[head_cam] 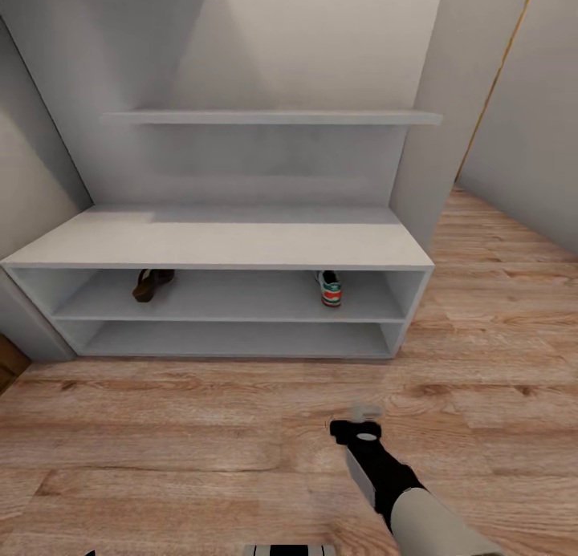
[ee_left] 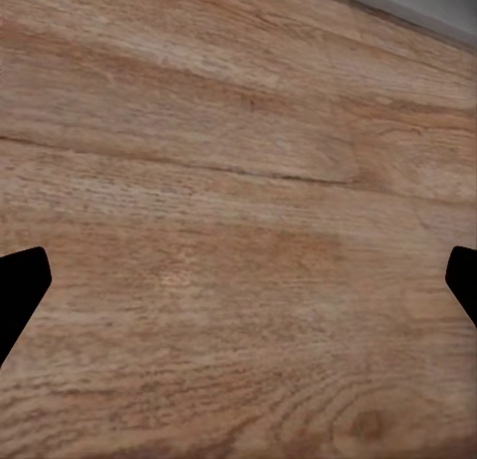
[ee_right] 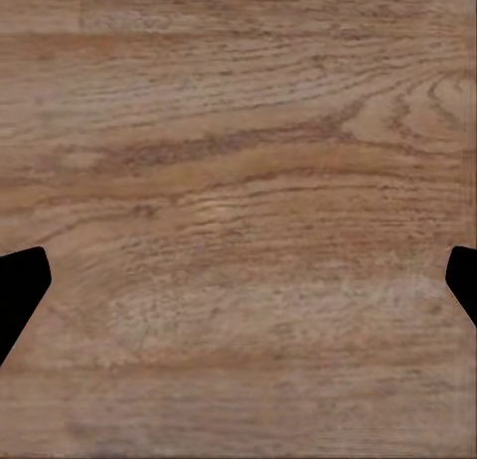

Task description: Pick up the two gym shoes and the two sandals from the corridor floor and place them onto the hallstand (shoe rack) in the corridor, making sure they are on the rack and not on the floor. Arrange them so the two gym shoes are next to each other and the two sandals are next to each other.

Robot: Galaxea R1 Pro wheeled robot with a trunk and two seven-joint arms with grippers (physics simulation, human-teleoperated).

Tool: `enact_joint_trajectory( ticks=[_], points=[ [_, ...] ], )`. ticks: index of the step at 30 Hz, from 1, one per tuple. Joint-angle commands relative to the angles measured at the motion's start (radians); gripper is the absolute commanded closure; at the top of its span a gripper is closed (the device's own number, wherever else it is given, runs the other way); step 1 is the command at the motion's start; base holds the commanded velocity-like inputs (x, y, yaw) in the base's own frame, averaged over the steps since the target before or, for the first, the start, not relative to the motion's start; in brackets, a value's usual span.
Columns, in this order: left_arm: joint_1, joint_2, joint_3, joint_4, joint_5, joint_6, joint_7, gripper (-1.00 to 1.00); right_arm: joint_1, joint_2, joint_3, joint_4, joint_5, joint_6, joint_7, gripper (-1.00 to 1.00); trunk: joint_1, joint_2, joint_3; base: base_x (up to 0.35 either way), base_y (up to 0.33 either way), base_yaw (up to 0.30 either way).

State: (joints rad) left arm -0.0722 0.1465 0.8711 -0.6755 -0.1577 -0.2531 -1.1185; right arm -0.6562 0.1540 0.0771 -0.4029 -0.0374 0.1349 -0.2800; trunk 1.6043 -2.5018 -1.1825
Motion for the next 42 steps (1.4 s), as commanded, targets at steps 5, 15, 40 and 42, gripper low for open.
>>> enact_joint_trajectory(
  ticks=[5,15,40,42],
  points=[
    [-0.001,-0.001,0.006,-0.001,-0.009,-0.007,-0.004,-1.00,0.000,-0.053,0.010,0.138,-0.002,-0.122,0.066,-1.00,0.000,0.000,-0.001,0.000,0.000,0.000],
    [-0.001,-0.002,0.006,-0.001,-0.009,-0.007,-0.004,-1.00,0.000,-0.203,0.010,0.328,-0.001,-0.333,0.434,-1.00,-0.003,0.001,0.022,0.000,0.000,0.000],
    [-0.001,-0.005,0.009,0.000,-0.007,-0.006,-0.002,-1.00,0.073,-0.232,0.009,0.373,-0.004,-0.359,0.467,-1.00,-0.089,0.156,0.103,0.000,0.000,-0.003],
    [-0.001,-0.005,0.009,0.000,-0.008,-0.006,-0.002,-1.00,0.079,-0.232,0.009,0.373,-0.004,-0.364,0.467,-1.00,-0.096,0.170,0.110,0.000,0.000,-0.098]
  ],
)
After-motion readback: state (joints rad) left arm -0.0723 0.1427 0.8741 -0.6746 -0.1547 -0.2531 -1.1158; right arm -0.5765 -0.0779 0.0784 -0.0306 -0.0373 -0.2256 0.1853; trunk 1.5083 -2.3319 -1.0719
